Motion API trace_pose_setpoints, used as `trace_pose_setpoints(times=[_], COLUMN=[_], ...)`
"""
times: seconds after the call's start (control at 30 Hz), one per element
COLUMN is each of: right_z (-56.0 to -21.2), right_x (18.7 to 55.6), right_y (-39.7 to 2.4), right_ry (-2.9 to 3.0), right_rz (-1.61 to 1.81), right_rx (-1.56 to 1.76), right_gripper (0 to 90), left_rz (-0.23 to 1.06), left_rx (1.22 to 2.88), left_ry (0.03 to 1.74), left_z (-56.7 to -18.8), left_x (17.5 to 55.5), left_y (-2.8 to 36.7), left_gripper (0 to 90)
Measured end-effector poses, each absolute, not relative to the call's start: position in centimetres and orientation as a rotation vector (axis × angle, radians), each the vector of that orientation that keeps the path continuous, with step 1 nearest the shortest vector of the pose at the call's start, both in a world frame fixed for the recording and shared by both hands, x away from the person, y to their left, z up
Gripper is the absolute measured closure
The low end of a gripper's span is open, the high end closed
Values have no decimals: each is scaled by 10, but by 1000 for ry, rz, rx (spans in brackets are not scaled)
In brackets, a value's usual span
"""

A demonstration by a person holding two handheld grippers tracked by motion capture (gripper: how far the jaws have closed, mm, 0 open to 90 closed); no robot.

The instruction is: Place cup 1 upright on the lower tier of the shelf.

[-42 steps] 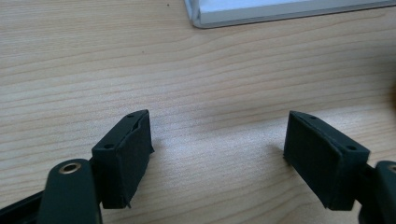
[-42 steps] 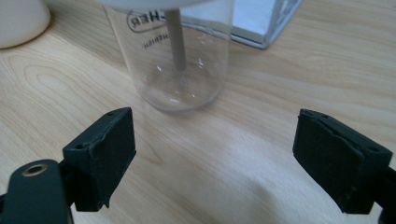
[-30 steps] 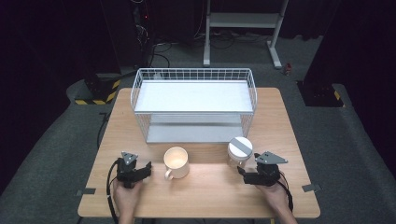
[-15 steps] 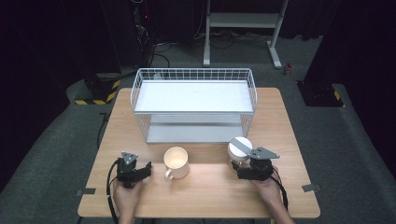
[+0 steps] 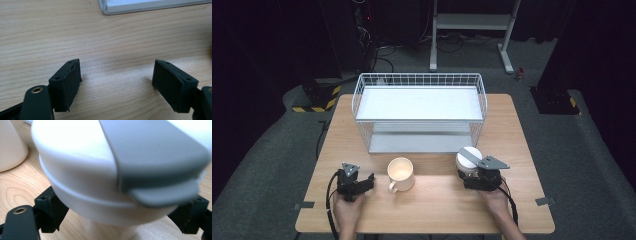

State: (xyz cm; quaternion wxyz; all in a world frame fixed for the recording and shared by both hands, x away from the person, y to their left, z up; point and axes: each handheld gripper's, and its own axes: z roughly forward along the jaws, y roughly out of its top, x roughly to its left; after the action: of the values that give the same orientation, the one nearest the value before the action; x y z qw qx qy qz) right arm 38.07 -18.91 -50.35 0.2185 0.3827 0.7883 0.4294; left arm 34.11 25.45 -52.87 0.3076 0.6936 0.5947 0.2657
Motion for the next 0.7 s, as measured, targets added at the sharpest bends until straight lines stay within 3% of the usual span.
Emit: trace_pose_setpoints(times=[0.7], right_z=[-502], right_x=[381], right_y=[-182], right_ry=[2176], right_rz=[1165], right_rx=[1043], right_gripper=[187], left_rz=[701], left_rx=[1833], left_ry=[1573], left_z=[-529], left_x=[341], left_y=[255], left_gripper=[231])
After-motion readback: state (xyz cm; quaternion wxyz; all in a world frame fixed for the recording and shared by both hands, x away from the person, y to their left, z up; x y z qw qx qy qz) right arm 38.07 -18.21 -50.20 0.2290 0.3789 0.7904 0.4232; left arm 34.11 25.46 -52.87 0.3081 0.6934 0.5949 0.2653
